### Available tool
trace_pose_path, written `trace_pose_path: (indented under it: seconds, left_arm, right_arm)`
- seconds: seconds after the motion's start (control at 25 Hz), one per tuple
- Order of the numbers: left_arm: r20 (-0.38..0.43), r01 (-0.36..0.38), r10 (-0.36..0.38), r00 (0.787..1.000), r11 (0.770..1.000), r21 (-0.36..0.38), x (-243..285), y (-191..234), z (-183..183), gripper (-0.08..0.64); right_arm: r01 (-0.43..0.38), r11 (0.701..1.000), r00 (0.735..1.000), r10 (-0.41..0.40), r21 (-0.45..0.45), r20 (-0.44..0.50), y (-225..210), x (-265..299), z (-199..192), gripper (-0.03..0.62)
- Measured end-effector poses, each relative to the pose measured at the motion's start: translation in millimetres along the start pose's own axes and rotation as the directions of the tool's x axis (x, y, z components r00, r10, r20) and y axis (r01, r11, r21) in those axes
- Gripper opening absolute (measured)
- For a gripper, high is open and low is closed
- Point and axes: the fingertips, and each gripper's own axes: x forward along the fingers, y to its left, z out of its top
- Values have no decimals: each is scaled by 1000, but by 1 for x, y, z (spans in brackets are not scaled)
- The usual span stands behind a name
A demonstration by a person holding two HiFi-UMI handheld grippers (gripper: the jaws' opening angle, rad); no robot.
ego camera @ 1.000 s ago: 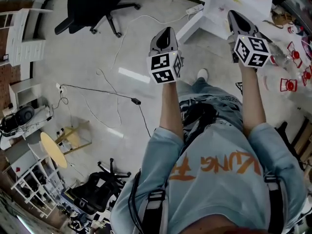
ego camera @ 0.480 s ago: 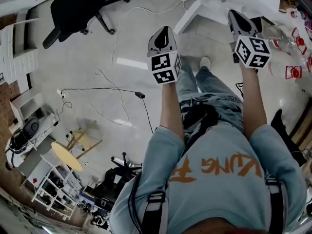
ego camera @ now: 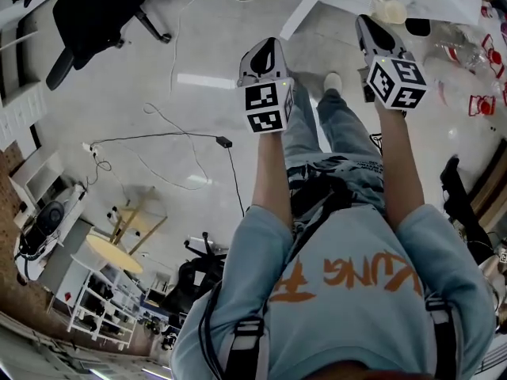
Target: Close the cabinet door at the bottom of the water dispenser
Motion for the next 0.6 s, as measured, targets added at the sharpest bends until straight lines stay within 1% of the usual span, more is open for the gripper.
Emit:
trace_pose_path:
  seconds: [0.12,0.16,0.28,0.44,0.6]
  left_arm:
    - [-23,18,-18,1000,999,-35,9,14,-15,8]
    - [-32,20,-21,999,999,-36,13,19,-21,8]
    - [-68,38,-39,997,999,-8,26,29,-39,8]
    - [-89,58,-61,994,998,-39,45,46,-63,8]
    - [-108,72,-75,991,997,-34,61,61,-84,8]
  right_arm:
    - [0,1000,999,0,9,-33,9,19,-16,31]
    - [0,1000,999,0,9,-43,11,25,-21,31]
    - [1,1000,997,0,14,-74,18,40,-41,31]
    - [-6,1000,992,10,31,-126,28,61,-77,31]
    - [-9,999,986,17,46,-167,35,74,-113,31]
